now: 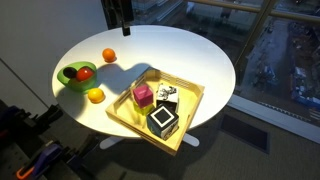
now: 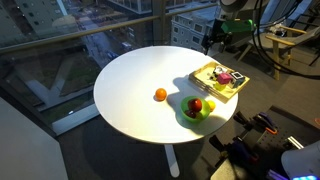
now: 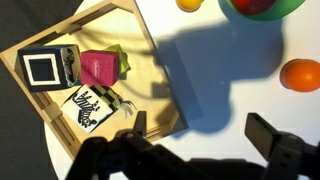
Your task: Put the plushy cube in the crate
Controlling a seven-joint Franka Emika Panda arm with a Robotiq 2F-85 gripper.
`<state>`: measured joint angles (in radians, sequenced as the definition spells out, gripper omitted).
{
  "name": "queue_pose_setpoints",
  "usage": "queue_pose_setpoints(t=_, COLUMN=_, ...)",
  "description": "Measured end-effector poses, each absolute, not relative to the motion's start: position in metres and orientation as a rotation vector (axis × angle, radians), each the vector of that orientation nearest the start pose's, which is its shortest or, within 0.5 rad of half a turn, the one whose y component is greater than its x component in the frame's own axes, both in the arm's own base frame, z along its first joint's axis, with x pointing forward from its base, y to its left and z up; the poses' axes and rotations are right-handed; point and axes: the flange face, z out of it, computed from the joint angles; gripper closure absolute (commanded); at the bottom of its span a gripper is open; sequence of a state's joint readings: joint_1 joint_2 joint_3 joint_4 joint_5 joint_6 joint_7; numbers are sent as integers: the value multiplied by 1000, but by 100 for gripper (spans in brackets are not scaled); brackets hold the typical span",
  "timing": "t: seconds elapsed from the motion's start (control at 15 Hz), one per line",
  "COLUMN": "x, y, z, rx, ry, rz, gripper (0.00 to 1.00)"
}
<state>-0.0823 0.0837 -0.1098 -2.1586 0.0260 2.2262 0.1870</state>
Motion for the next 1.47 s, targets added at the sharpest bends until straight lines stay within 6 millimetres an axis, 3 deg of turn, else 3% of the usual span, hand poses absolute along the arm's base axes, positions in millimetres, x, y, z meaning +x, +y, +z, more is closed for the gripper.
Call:
queue_pose_setpoints(t=0.47, x=527, y=-68, z=386, rx=-3134, ry=472, rz=-46, gripper=0)
queue_pose_setpoints(t=1.07, x=525, y=-44, z=420, rx=-3132, ry=413, rz=-149, gripper=0)
queue_pose_setpoints(t=1.47, x=515, y=-20, z=438, rx=-3127, ry=356, rz=-118, gripper=0)
